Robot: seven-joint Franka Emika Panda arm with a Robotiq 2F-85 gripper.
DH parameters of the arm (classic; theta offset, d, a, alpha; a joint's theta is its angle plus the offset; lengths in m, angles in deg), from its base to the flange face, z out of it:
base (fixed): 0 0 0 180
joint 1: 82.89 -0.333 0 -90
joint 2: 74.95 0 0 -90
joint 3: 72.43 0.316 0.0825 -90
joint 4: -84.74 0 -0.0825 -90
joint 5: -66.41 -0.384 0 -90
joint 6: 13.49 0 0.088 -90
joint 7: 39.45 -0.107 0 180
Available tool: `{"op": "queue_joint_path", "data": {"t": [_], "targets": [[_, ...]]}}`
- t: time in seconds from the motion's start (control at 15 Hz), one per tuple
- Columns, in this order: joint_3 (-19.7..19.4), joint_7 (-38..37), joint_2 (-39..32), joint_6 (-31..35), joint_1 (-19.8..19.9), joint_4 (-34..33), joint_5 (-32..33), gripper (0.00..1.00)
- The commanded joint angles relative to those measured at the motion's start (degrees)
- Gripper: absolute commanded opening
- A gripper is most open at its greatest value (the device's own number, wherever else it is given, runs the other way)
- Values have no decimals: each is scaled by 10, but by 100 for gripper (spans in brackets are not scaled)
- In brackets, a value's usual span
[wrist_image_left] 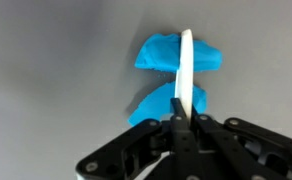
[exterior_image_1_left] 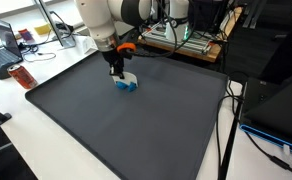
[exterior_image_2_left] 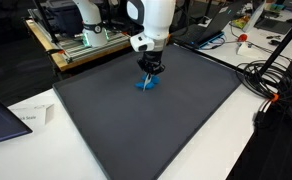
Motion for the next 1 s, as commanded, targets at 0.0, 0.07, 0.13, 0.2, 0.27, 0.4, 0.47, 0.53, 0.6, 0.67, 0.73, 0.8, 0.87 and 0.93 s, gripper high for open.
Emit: {"op": "queue_joint_path", "data": {"t": [0.0,0.07,0.13,0.2,0.27,0.4,0.47,0.53,0.6,0.67,0.73,0.8,0.87,0.93], "targets": [[-5,16,14,28,5,28,-6,1],[-6,17,18,31,5,32,-4,1],[-8,15,22,35,4,36,-2,1],[-8,17,27,40,5,41,-2,1],[-9,18,33,44,5,46,-2,1],[-11,19,43,52,6,56,-1,1],[-12,22,49,58,7,61,-1,1],[-14,22,55,64,6,67,1,1],[-16,25,62,69,7,73,1,1],[-18,27,68,75,7,78,1,1],[-19,32,76,80,9,84,0,1],[-20,34,84,85,11,90,-1,1],[-20,41,92,89,13,97,-3,1],[-20,46,101,94,16,104,-5,1]]}}
